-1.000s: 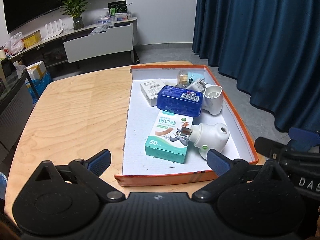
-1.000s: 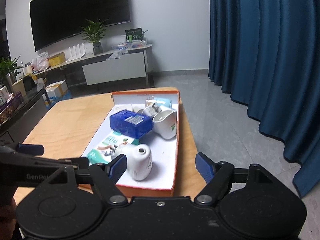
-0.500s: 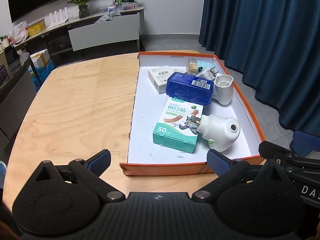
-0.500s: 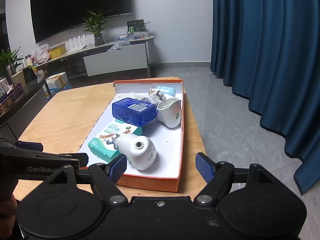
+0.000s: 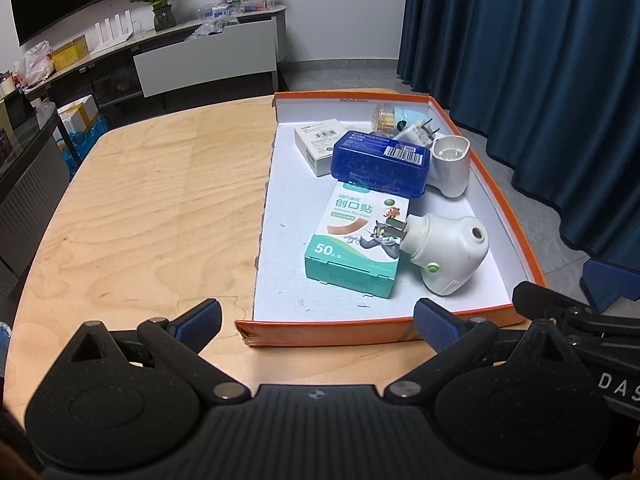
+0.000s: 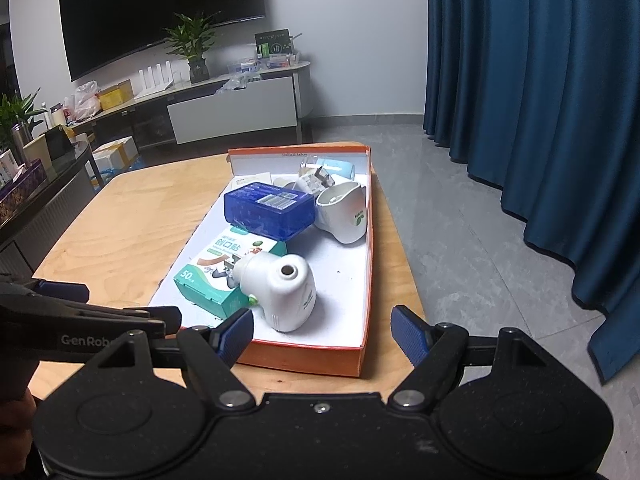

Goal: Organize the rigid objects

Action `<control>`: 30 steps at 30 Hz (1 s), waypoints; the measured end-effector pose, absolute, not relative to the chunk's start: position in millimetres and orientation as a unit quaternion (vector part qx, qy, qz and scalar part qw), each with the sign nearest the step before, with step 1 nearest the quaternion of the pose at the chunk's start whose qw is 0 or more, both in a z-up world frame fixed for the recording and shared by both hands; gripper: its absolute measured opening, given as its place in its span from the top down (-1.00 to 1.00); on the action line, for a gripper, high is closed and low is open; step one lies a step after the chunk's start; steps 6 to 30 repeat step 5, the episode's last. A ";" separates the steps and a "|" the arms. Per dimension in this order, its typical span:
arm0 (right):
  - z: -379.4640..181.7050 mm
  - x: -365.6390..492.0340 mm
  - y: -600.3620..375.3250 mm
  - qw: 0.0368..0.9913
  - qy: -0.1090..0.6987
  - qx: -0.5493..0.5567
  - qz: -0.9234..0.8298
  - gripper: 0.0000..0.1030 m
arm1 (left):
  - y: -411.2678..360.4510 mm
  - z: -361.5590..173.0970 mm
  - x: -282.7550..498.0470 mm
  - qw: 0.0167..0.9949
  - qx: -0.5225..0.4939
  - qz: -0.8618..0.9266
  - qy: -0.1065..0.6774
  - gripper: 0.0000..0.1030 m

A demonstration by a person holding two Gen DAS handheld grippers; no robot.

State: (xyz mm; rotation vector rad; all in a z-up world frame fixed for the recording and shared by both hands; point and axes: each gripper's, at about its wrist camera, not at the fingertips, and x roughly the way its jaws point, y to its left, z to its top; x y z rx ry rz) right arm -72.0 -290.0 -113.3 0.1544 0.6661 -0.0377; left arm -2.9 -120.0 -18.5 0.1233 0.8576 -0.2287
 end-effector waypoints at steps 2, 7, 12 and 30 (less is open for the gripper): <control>-113.8 -71.5 -290.1 0.942 0.327 0.076 -0.017 -0.74 | -119.5 -18.4 -3.3 0.902 0.060 -0.109 0.413 -1.00; -114.1 -71.3 -290.6 0.942 0.328 0.075 -0.019 -0.74 | -118.2 -18.1 -2.7 0.903 0.056 -0.109 0.413 -1.00; -114.1 -71.3 -290.6 0.942 0.328 0.075 -0.019 -0.74 | -118.2 -18.1 -2.7 0.903 0.056 -0.109 0.413 -1.00; -114.1 -71.3 -290.6 0.942 0.328 0.075 -0.019 -0.74 | -118.2 -18.1 -2.7 0.903 0.056 -0.109 0.413 -1.00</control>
